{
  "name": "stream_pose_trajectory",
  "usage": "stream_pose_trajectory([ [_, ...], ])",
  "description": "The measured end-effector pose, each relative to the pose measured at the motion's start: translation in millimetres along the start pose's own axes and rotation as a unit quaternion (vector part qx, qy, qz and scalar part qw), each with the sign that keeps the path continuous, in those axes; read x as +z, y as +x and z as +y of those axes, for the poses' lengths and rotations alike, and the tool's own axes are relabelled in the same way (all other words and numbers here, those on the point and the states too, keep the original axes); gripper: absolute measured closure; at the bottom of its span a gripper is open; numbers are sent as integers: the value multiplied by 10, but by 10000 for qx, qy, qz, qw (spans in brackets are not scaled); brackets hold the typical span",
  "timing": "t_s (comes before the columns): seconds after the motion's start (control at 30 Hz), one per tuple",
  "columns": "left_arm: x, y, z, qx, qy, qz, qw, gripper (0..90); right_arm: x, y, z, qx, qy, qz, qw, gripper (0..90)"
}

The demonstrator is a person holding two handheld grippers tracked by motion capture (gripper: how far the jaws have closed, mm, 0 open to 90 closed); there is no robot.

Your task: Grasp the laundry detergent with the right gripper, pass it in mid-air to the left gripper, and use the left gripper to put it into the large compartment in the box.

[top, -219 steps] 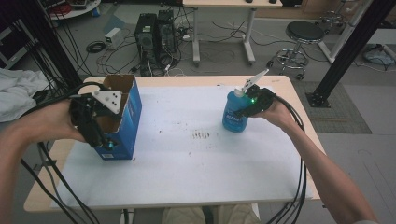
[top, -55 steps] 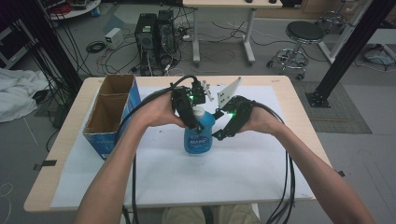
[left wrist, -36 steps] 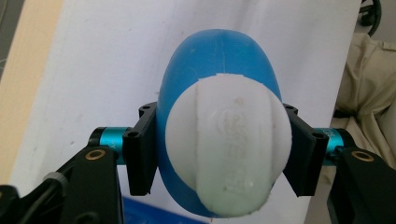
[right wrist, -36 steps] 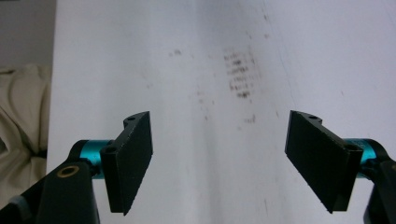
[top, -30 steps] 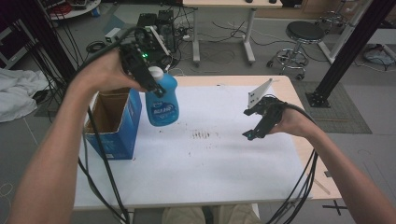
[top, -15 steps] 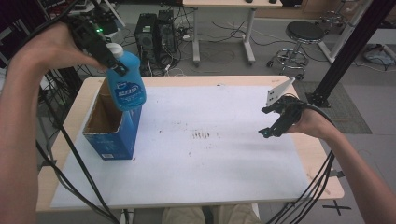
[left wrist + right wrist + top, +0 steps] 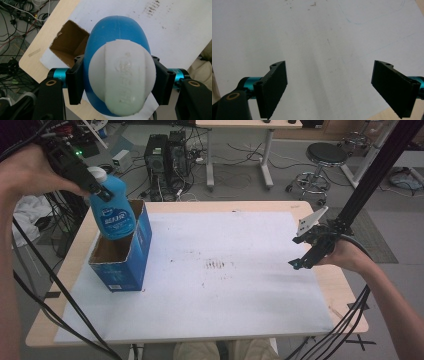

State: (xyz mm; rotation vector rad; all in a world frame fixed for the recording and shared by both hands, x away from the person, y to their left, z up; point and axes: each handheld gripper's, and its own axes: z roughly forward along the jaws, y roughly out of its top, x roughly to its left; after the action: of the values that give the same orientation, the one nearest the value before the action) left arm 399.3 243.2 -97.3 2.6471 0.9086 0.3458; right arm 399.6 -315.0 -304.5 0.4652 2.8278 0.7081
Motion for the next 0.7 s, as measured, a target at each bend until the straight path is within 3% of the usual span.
stream_pose_trajectory([
  [0.4, 138, 53, -113, -26, 248, -11, 9997, 383, -23, 1, -72, 71, 30, -69, 9999, 127],
  [0.7, 365, 87, -253, -81, 439, -103, 9989, 382, 49, 45, -92, 60, 131, -64, 9999, 127],
])
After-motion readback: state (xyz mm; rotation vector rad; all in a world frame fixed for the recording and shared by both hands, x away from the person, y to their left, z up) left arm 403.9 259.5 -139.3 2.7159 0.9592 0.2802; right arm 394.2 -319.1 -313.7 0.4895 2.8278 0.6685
